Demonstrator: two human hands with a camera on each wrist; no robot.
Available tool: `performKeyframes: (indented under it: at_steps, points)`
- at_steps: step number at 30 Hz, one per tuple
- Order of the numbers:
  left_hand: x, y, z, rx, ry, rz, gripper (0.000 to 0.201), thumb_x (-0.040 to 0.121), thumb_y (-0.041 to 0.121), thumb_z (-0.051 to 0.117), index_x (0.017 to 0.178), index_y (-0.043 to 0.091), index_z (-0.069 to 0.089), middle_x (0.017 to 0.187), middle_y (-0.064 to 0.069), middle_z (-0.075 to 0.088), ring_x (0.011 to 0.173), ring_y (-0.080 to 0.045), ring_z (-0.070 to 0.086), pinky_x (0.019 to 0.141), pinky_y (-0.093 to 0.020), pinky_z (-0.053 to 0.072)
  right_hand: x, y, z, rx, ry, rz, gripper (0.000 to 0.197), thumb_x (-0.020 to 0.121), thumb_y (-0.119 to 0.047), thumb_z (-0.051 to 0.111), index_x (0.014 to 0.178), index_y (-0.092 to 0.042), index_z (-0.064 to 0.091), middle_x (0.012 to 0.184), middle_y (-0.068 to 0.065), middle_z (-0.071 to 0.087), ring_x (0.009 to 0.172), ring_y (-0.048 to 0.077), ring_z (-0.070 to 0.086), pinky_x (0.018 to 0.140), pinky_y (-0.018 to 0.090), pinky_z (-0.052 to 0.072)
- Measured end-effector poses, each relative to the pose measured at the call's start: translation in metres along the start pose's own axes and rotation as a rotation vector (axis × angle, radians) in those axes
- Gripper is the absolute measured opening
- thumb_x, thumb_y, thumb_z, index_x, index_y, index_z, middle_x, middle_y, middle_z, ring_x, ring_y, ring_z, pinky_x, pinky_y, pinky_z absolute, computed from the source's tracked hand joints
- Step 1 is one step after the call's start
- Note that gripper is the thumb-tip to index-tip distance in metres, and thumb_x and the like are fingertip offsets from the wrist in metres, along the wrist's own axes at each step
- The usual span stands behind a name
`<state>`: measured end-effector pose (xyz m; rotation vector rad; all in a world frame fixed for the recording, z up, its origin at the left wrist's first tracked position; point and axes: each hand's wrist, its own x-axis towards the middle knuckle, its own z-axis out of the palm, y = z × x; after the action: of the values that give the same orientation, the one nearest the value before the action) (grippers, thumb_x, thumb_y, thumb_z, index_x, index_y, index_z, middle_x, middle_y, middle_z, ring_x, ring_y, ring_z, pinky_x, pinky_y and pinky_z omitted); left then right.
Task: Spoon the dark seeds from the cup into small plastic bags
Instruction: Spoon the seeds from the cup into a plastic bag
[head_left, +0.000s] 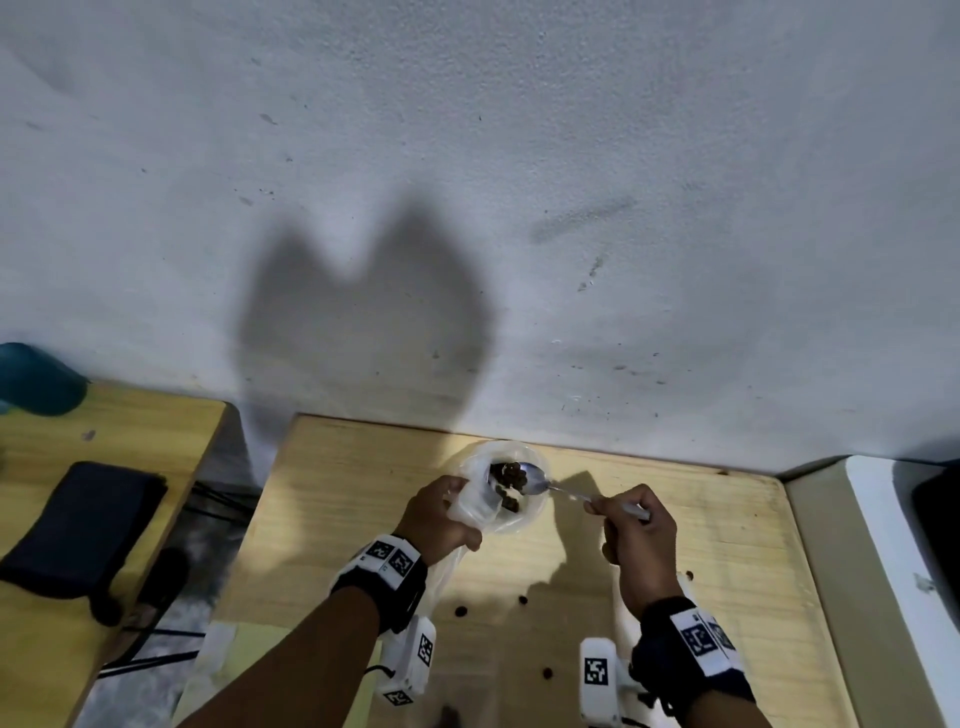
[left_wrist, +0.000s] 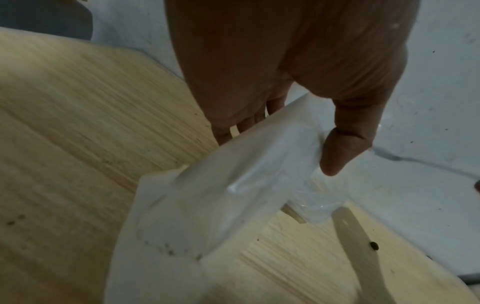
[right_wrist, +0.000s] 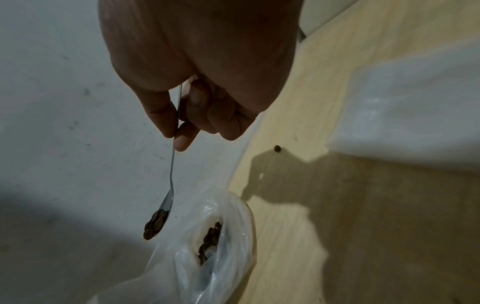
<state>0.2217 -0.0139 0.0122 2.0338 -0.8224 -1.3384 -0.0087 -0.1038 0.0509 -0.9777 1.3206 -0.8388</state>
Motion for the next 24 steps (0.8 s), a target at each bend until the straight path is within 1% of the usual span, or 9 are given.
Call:
performKeyframes:
  at_steps: [3,5,7,11,14,16,19,21,24]
  points:
    - [-0.001,0.002,0.003,-0.017,-0.002,0.009,0.088,0.042,0.025,0.077,0.127,0.022,0.054,0.119,0.002,0.059,0.107,-0.020,0.056,0.080,-0.029,0.049,-0.006,-0.015,0.009,-0.162,-0.118,-0.180,0.025,0.079,0.004,0.072,0.070,0.001,0.049,0.052,-0.006,0.050,0.047,0.007,0.041,0.050,0.021,0.035]
    - [-0.001,0.002,0.004,-0.034,0.000,0.010,0.086,0.041,0.025,0.077,0.125,0.021,0.056,0.118,0.001,0.061,0.108,-0.022,0.057,0.083,-0.032,0.051,-0.013,-0.022,0.018,-0.302,-0.223,-0.277,0.028,0.079,0.004,0.074,0.069,-0.001,0.049,0.053,-0.011,0.052,0.050,0.003,0.044,0.053,0.015,0.038]
    - [0.000,0.002,0.004,-0.040,0.004,0.011,0.086,0.041,0.025,0.077,0.124,0.021,0.057,0.117,0.001,0.062,0.108,-0.022,0.058,0.084,-0.032,0.052,-0.017,-0.026,0.023,-0.370,-0.260,-0.318,0.029,0.080,0.006,0.072,0.068,-0.002,0.048,0.053,-0.013,0.052,0.051,0.000,0.046,0.054,0.013,0.038]
    - [-0.001,0.000,0.003,-0.043,0.011,0.005,0.085,0.047,0.018,0.079,0.128,0.021,0.053,0.118,0.001,0.059,0.108,-0.021,0.056,0.082,-0.029,0.049,-0.009,-0.019,0.017,-0.298,-0.037,-0.335,0.031,0.079,0.007,0.071,0.066,-0.006,0.046,0.056,-0.005,0.045,0.055,0.011,0.041,0.056,0.027,0.038]
    - [-0.003,-0.001,0.003,-0.010,0.030,0.024,0.086,0.046,0.020,0.080,0.128,0.021,0.054,0.121,0.002,0.059,0.108,-0.018,0.056,0.083,-0.030,0.051,-0.001,-0.011,0.014,-0.389,0.082,-0.331,0.035,0.079,0.008,0.068,0.064,-0.010,0.042,0.056,-0.004,0.042,0.051,0.007,0.038,0.054,0.023,0.037]
    - [-0.005,-0.003,0.004,0.026,0.037,0.042,0.084,0.048,0.020,0.080,0.127,0.022,0.054,0.121,0.004,0.057,0.108,-0.017,0.055,0.085,-0.031,0.052,0.001,-0.007,0.017,-0.521,0.066,-0.337,0.034,0.079,0.004,0.067,0.065,-0.014,0.042,0.056,-0.004,0.045,0.048,0.006,0.042,0.052,0.023,0.038]
    - [-0.007,-0.006,0.007,0.047,0.055,0.082,0.078,0.056,0.009,0.083,0.127,0.021,0.053,0.121,0.006,0.054,0.109,-0.016,0.052,0.086,-0.031,0.051,0.006,0.000,0.022,-0.713,0.001,-0.322,0.036,0.079,-0.007,0.069,0.067,-0.025,0.039,0.055,-0.006,0.051,0.047,0.012,0.044,0.052,0.031,0.041]
    - [-0.008,-0.007,0.009,0.052,0.061,0.109,0.076,0.057,0.006,0.083,0.126,0.021,0.053,0.121,0.007,0.053,0.110,-0.015,0.052,0.086,-0.030,0.050,0.009,0.002,0.025,-0.796,-0.030,-0.290,0.035,0.080,-0.012,0.069,0.069,-0.024,0.039,0.060,-0.003,0.058,0.053,0.020,0.052,0.052,0.030,0.042]
    - [-0.008,-0.008,0.009,0.062,0.065,0.129,0.075,0.057,0.006,0.082,0.125,0.022,0.054,0.121,0.008,0.053,0.109,-0.014,0.051,0.086,-0.029,0.050,0.013,0.000,0.029,-0.806,-0.029,-0.251,0.032,0.080,-0.012,0.070,0.070,-0.021,0.041,0.063,0.000,0.061,0.063,0.022,0.058,0.055,0.027,0.041]
